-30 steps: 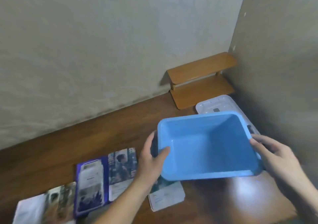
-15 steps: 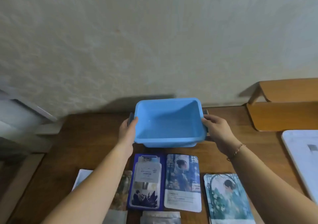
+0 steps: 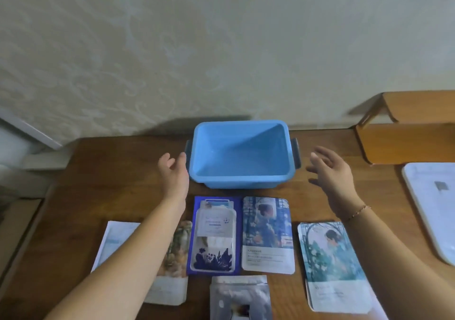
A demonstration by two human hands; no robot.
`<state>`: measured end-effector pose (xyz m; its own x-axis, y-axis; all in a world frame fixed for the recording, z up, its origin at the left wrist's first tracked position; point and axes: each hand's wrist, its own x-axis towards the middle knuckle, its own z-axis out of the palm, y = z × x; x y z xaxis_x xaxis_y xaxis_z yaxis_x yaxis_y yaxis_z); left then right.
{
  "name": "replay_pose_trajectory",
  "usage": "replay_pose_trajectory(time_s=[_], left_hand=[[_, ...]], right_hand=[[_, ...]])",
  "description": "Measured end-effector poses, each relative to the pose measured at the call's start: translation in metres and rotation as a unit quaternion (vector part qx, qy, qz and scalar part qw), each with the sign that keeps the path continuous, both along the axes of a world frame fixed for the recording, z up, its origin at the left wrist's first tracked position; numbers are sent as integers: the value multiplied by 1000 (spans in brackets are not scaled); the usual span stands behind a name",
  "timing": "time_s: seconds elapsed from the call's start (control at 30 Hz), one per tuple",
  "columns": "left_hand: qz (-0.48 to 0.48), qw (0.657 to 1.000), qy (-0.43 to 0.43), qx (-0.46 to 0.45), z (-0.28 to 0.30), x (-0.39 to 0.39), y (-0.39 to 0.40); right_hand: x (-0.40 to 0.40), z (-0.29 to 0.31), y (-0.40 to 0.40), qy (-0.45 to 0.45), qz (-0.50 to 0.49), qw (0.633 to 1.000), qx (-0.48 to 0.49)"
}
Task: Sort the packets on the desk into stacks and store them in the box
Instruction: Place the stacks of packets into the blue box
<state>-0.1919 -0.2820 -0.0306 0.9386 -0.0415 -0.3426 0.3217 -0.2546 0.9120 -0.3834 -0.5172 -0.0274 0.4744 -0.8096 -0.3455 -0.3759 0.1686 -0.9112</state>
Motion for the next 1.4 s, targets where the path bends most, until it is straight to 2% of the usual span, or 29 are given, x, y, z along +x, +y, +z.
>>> replay_pose_trajectory(time_s=[0.07,0.17,0.23,0.3,0.4,0.47,0.53,0.63,0.8,0.97,1.03,1.23,1.37,1.4], left_hand=[[-16,996,-83,-12,14,-55,4],[-153,980,-113,-54,31,-156,1],[-181,974,-126,-54,33,-207,-6],[-204,976,-28,-69,25,-242,-17],[-278,948,156,-3,-5,-274,-35],[-271,940,203,32,-18,-286,-45],[-254,938,231,35,-25,-294,-53],[-216,942,255,21,-35,-303,-62],[-187,955,218,76,-45,-319,-69],[-192,956,195,102,-51,-318,-73],[-191,956,193,112,-51,-320,-73],[-223,948,199,113,-53,-326,-70],[-249,952,145,106,-46,-321,-71],[-238,956,152,74,-47,-318,-71]], right_hand=[[-42,-2,4,34,-48,998,-14],[-116,-19,18,117,-87,989,14],[-153,-26,26,150,-96,982,54],[-177,-30,32,165,-81,979,89],[-196,-42,34,196,-16,978,72],[-203,-56,31,253,52,966,5],[-208,-64,31,313,129,937,-82],[-212,-70,40,321,199,916,-131],[-213,-70,54,300,224,922,-98],[-214,-76,39,269,158,949,-36],[-209,-78,42,246,166,955,-1],[-217,-91,63,105,103,989,28],[-230,-89,53,-18,101,990,97],[-233,-87,49,-55,108,986,113]])
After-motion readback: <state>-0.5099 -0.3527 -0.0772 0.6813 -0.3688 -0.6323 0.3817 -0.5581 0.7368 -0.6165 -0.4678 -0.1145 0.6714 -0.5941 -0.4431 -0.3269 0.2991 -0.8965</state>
